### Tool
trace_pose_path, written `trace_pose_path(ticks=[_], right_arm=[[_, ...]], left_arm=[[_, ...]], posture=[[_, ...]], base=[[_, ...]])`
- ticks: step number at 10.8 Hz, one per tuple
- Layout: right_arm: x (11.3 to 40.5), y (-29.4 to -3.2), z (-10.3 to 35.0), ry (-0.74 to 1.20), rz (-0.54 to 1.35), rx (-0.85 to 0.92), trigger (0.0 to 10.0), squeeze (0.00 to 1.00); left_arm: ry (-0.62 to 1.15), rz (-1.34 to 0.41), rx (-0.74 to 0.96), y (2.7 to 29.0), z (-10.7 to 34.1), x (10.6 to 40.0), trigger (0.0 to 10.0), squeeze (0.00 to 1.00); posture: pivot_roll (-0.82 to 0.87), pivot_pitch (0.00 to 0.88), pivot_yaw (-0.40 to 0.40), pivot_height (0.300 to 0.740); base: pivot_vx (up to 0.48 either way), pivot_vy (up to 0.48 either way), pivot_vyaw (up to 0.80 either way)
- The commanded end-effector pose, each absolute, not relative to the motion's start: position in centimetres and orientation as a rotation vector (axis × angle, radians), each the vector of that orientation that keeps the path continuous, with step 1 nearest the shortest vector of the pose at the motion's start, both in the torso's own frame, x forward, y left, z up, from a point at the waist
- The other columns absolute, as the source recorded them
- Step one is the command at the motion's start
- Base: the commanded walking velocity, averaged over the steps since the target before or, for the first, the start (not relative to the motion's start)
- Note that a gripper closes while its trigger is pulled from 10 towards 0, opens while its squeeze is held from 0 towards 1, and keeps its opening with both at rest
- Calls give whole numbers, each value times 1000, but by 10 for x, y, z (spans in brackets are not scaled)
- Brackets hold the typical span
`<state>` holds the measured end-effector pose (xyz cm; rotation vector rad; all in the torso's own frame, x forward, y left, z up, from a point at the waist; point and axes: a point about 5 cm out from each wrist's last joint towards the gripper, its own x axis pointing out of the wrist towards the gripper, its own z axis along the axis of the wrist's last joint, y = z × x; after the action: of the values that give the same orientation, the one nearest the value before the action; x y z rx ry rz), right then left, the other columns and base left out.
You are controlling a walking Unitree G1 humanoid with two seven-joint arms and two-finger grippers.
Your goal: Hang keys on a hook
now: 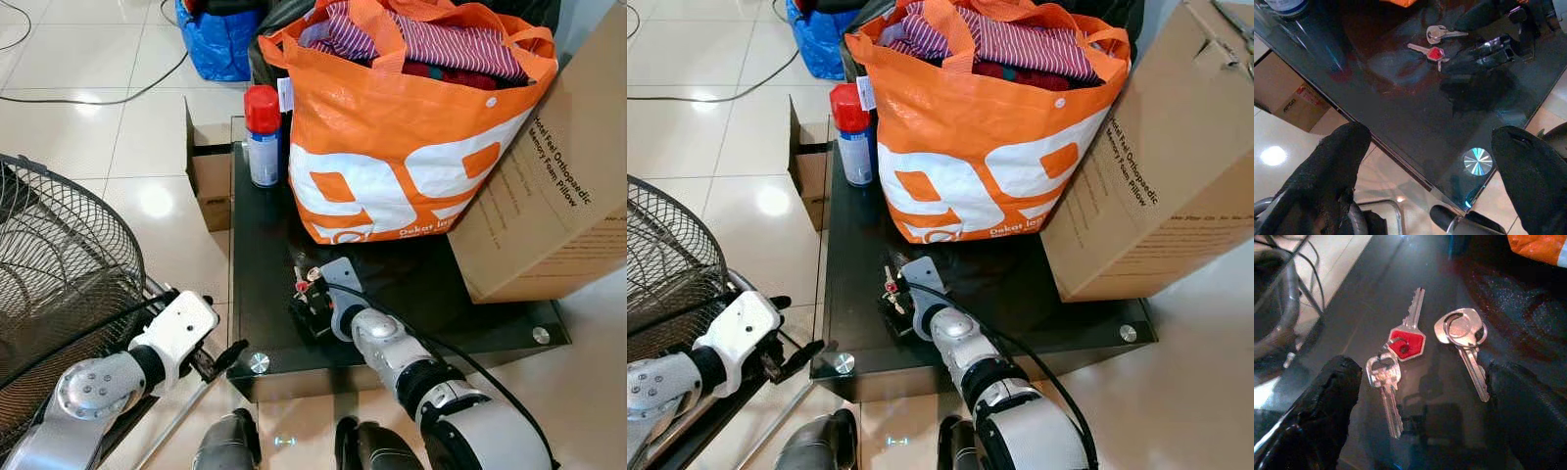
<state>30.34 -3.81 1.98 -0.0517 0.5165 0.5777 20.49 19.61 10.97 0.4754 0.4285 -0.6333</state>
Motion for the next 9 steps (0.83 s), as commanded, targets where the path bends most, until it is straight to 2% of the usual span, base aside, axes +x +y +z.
trace_pose_path(ticks=[1,5,9], right_arm=[[306,-33,26,496,602,9,10000,1000],[303,-26,26,490,646,16,10000,1000],[301,-31,20,531,639,-39,10000,1000]], left_arm=[[430,-660,466,190,109,203,10000,0],[434,-670,456,188,109,201,10000,0],[438,-671,453,189,107,201,10000,0]], posture=[[132,231,-77,740],[130,234,-79,740],[128,233,-82,740]], base=[[0,0,0],[0,0,0],[0,0,0]])
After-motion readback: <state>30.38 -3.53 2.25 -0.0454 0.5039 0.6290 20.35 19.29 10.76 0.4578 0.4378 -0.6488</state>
